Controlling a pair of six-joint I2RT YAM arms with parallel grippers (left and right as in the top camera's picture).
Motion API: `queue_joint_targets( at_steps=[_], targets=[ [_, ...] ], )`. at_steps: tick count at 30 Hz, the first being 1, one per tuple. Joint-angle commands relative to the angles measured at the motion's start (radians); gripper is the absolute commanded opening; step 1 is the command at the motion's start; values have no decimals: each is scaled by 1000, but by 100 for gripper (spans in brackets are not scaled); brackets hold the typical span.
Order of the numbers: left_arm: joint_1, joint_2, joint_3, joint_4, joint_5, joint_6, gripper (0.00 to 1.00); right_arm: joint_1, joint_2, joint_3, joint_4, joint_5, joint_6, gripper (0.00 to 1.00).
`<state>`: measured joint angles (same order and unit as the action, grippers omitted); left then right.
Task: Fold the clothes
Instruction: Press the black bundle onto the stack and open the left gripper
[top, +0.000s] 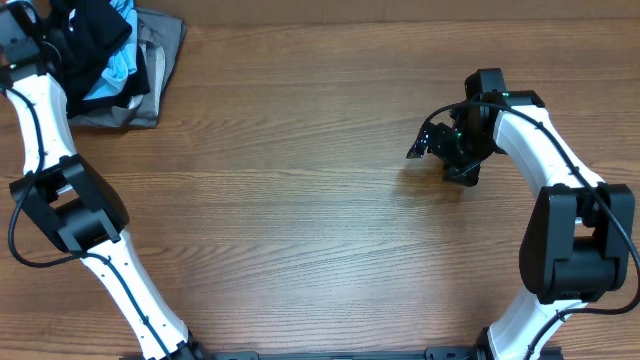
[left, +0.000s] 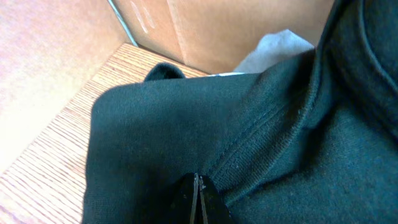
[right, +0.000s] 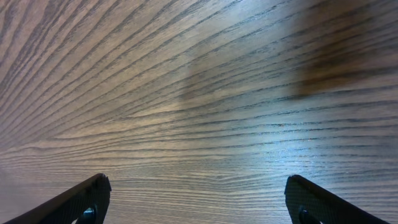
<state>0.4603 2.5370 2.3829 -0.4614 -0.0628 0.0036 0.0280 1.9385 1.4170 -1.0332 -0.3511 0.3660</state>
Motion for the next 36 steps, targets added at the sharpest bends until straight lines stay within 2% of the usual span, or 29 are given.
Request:
queue_joint_targets(
  at_steps=[1, 6, 11, 21, 27, 31, 36],
  targets=[
    [-8, -47, 86, -14, 2, 19, 4, 6, -6, -4, 4, 3, 9, 94],
    [-58, -92, 186, -80, 5, 19, 4, 6, -6, -4, 4, 3, 9, 94],
    [-116, -104, 189, -150, 4, 19, 6, 6, -6, -4, 6, 3, 8, 93],
    [-187, -84, 169, -429, -5, -3, 4, 6, -6, -4, 12, 3, 3, 93],
    [-186, -58, 169, -433, 19, -28, 4, 6, -6, -4, 36, 14, -2, 93],
    [-187, -21, 155, -430, 114, -30, 4, 6, -6, -4, 53, 14, -2, 93],
    [-198, 95, 150, -412, 168, -34, 5, 6, -6, -4, 51, 14, -3, 93]
  ],
)
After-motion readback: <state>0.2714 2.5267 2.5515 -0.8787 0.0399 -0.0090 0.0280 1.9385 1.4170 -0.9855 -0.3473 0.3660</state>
